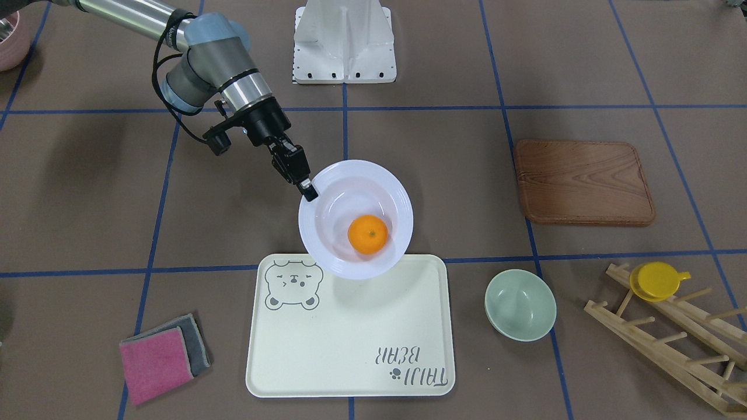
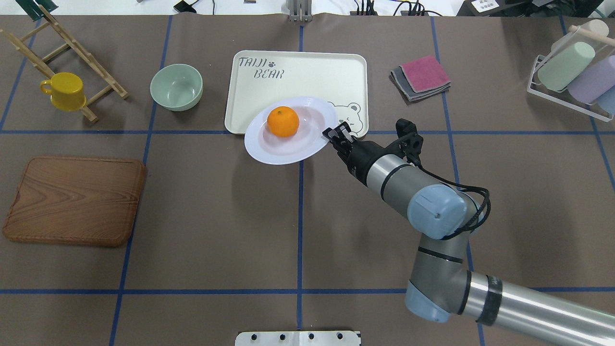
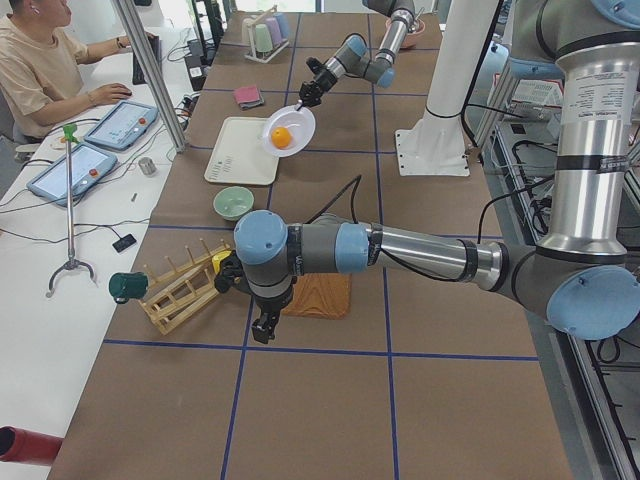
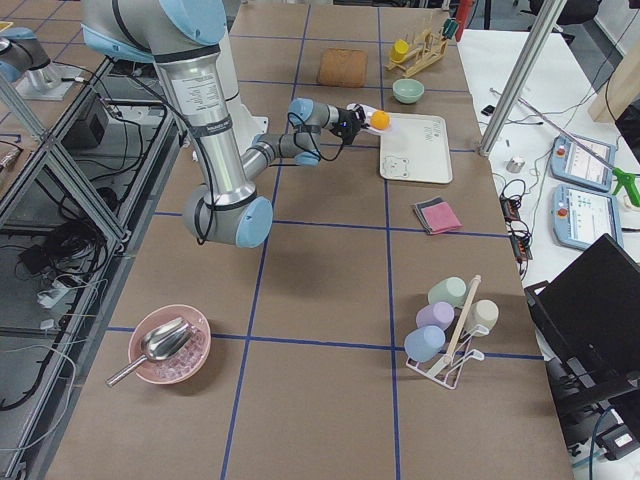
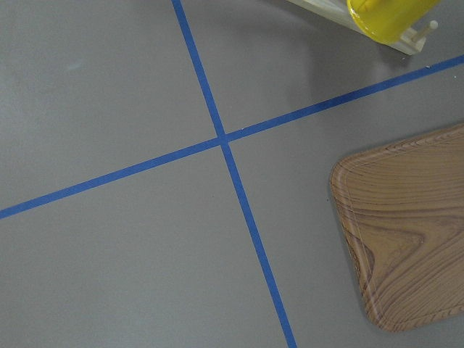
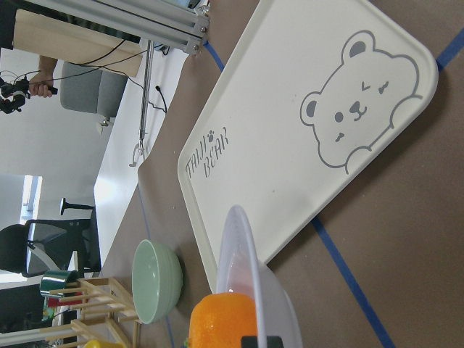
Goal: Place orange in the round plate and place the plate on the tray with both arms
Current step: 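Lift the plate with the right gripper and set it on the cream tray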
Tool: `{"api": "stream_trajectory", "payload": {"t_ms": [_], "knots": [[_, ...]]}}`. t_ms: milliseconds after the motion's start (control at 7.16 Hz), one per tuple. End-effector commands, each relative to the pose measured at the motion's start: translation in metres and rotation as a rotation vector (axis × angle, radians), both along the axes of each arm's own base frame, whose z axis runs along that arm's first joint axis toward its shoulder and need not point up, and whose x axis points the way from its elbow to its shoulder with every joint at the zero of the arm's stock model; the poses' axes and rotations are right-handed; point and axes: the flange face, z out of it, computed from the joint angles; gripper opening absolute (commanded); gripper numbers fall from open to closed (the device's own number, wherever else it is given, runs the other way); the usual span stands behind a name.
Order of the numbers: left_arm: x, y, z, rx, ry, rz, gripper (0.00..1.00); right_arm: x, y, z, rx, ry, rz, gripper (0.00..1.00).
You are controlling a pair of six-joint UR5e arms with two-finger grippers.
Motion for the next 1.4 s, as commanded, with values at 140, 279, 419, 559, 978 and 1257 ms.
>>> {"api": "stream_trajectory", "payload": {"t_ms": [140,279,419,559,978,1257], "knots": [[0.0,0.0,-0.001,0.002,0.001,0.0,0.99,-0.056,-0.1,-0.001,-0.162,-0.036,0.195,0.0],[0.0,0.0,-0.001,0.001,0.001,-0.001,0.99,-0.06,-0.111,0.007,-0.187,-0.028,0.213,0.0],[0.0,0.0,-0.001,0.002,0.001,0.0,0.99,-0.062,-0.112,0.012,-0.191,-0.017,0.217,0.0],[0.0,0.0,-0.001,0.004,0.001,0.0,0.99,-0.065,-0.108,0.012,-0.183,-0.005,0.208,0.04],[0.0,0.0,0.0,0.001,0.001,-0.001,0.99,-0.06,-0.073,0.006,0.055,0.232,0.078,1.0],[0.001,0.0,0.003,-0.005,0.001,0.001,0.99,-0.007,-0.05,0.025,0.219,0.385,-0.148,1.0]]}}
